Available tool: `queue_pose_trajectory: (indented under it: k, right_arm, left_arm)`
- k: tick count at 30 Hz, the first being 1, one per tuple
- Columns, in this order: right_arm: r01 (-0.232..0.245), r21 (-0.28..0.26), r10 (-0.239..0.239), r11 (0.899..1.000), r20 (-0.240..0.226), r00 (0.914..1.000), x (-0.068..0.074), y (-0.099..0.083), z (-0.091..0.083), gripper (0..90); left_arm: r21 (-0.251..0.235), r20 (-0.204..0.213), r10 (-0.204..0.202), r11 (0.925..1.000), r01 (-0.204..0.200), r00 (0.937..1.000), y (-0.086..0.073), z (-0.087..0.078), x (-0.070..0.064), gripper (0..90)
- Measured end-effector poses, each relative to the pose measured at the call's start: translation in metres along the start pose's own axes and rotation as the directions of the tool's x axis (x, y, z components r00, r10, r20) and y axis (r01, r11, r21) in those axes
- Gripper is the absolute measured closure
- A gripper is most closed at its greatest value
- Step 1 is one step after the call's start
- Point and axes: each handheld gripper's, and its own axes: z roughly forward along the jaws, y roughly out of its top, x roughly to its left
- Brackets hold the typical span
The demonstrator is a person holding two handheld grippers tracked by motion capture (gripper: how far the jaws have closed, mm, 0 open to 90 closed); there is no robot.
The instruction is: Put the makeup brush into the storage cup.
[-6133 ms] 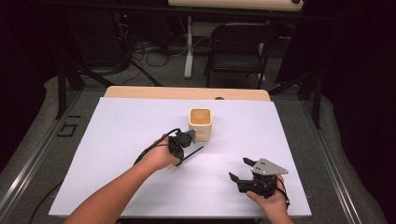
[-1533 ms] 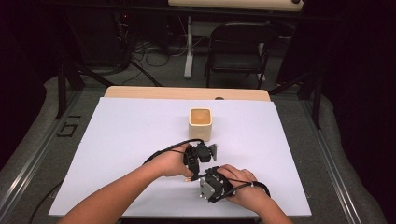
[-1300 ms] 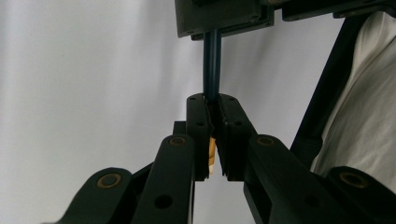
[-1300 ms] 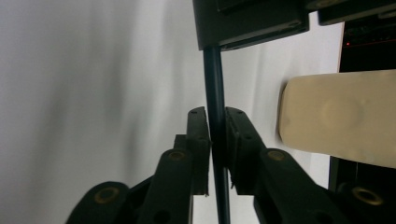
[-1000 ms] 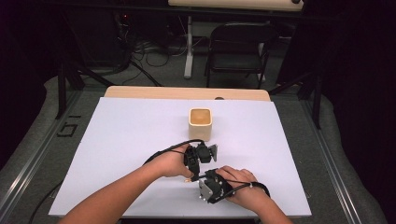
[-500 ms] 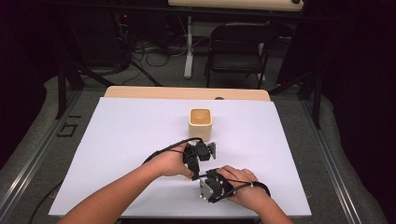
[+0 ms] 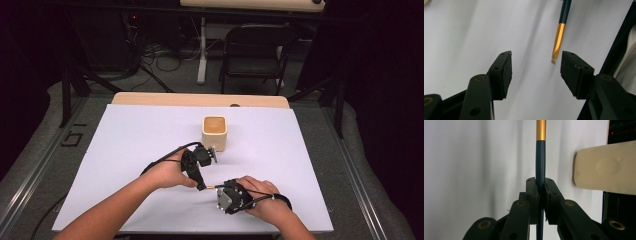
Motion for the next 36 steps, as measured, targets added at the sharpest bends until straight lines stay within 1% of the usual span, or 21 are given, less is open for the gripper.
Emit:
queue_pose_trajectory:
  k: [2,4,8,11,12,14,15,17,19,21,22,24,25,26,29,30,31,32,33,35,36]
  right_arm:
    - [0.003,-0.002,-0.003,1.000,-0.009,1.0000,-0.001,0.000,0.000,83.8]
    - [-0.016,-0.011,0.016,1.000,-0.007,0.9998,0.000,0.000,0.000,83.8]
    - [-0.025,0.003,0.025,1.000,-0.009,0.9997,-0.002,-0.001,-0.001,83.7]
    - [-0.058,0.000,0.058,0.998,-0.013,0.9982,-0.003,-0.003,-0.003,83.8]
    - [-0.068,-0.010,0.068,0.998,-0.006,0.9976,-0.004,-0.004,-0.003,83.7]
    - [-0.097,-0.018,0.097,0.995,-0.008,0.9953,-0.006,-0.006,-0.004,83.8]
    - [-0.117,-0.023,0.117,0.993,-0.011,0.9930,-0.007,-0.006,-0.005,83.7]
    - [-0.160,-0.026,0.160,0.987,-0.021,0.9869,-0.009,-0.008,-0.006,83.7]
    - [-0.208,-0.028,0.206,0.978,-0.046,0.9774,-0.012,-0.009,-0.008,83.7]
    - [-0.283,-0.059,0.279,0.957,-0.064,0.9582,-0.013,-0.011,-0.007,83.7]
    - [-0.307,-0.055,0.303,0.950,-0.072,0.9503,-0.014,-0.012,-0.009,83.7]
    - [-0.341,-0.068,0.335,0.938,-0.077,0.9389,-0.017,-0.014,-0.009,83.7]
    - [-0.349,-0.066,0.344,0.935,-0.075,0.9359,-0.019,-0.015,-0.010,83.7]
    - [-0.368,-0.071,0.363,0.927,-0.079,0.9286,-0.019,-0.016,-0.010,83.7]
    - [-0.412,-0.081,0.405,0.907,-0.092,0.9096,-0.020,-0.018,-0.010,83.8]
    - [-0.424,-0.086,0.416,0.901,-0.098,0.9040,-0.021,-0.018,-0.010,83.8]
    - [-0.441,-0.089,0.432,0.893,-0.104,0.8960,-0.022,-0.019,-0.011,83.7]
    - [-0.466,-0.097,0.455,0.880,-0.111,0.8834,-0.022,-0.019,-0.011,83.8]
    - [-0.480,-0.109,0.469,0.870,-0.118,0.8755,-0.023,-0.020,-0.011,83.8]
    - [-0.517,-0.126,0.502,0.847,-0.132,0.8547,-0.025,-0.021,-0.011,83.8]
    - [-0.540,-0.131,0.523,0.831,-0.146,0.8399,-0.026,-0.021,-0.012,83.8]
  left_arm:
    - [-0.003,-0.002,-0.008,1.0000,0.008,1.0000,-0.002,0.000,0.001,43.1]
    - [-0.007,0.002,-0.011,0.9999,0.011,0.9999,-0.004,0.000,0.002,43.1]
    - [-0.047,0.005,-0.022,0.9987,0.022,0.9998,-0.007,-0.002,0.002,42.4]
    - [-0.085,-0.004,-0.033,0.9958,0.033,0.9994,-0.012,-0.004,0.002,41.4]
    - [-0.099,0.002,-0.043,0.9942,0.043,0.9991,-0.014,-0.005,0.002,41.2]
    - [-0.137,0.010,-0.058,0.9889,0.059,0.9983,-0.018,-0.006,0.003,41.0]
    - [-0.147,0.004,-0.061,0.9873,0.061,0.9981,-0.020,-0.007,0.003,40.9]
    - [-0.163,0.012,-0.069,0.9842,0.070,0.9976,-0.024,-0.007,0.004,40.8]
    - [-0.179,0.020,-0.080,0.9804,0.083,0.9966,-0.029,-0.007,0.006,40.8]
    - [-0.197,0.025,-0.096,0.9753,0.099,0.9950,-0.034,-0.006,0.008,40.9]
    - [-0.210,0.032,-0.106,0.9713,0.111,0.9938,-0.036,-0.006,0.009,40.9]
    - [-0.228,0.043,-0.122,0.9653,0.128,0.9917,-0.040,-0.006,0.013,40.9]
    - [-0.238,0.049,-0.131,0.9614,0.138,0.9902,-0.042,-0.006,0.014,41.0]
    - [-0.247,0.052,-0.138,0.9579,0.147,0.9890,-0.044,-0.005,0.015,41.0]
    - [-0.248,0.040,-0.146,0.9569,0.151,0.9885,-0.049,-0.004,0.018,41.2]
    - [-0.253,0.037,-0.149,0.9551,0.154,0.9881,-0.050,-0.003,0.018,41.3]
    - [-0.256,0.039,-0.154,0.9535,0.159,0.9873,-0.052,-0.002,0.018,41.3]
    - [-0.265,0.040,-0.156,0.9507,0.161,0.9870,-0.053,-0.001,0.019,41.3]
    - [-0.267,0.039,-0.159,0.9497,0.164,0.9865,-0.054,-0.002,0.019,41.3]
    - [-0.288,0.049,-0.168,0.9417,0.175,0.9846,-0.056,-0.001,0.018,41.9]
    - [-0.287,0.042,-0.165,0.9428,0.170,0.9855,-0.057,-0.002,0.018,42.1]
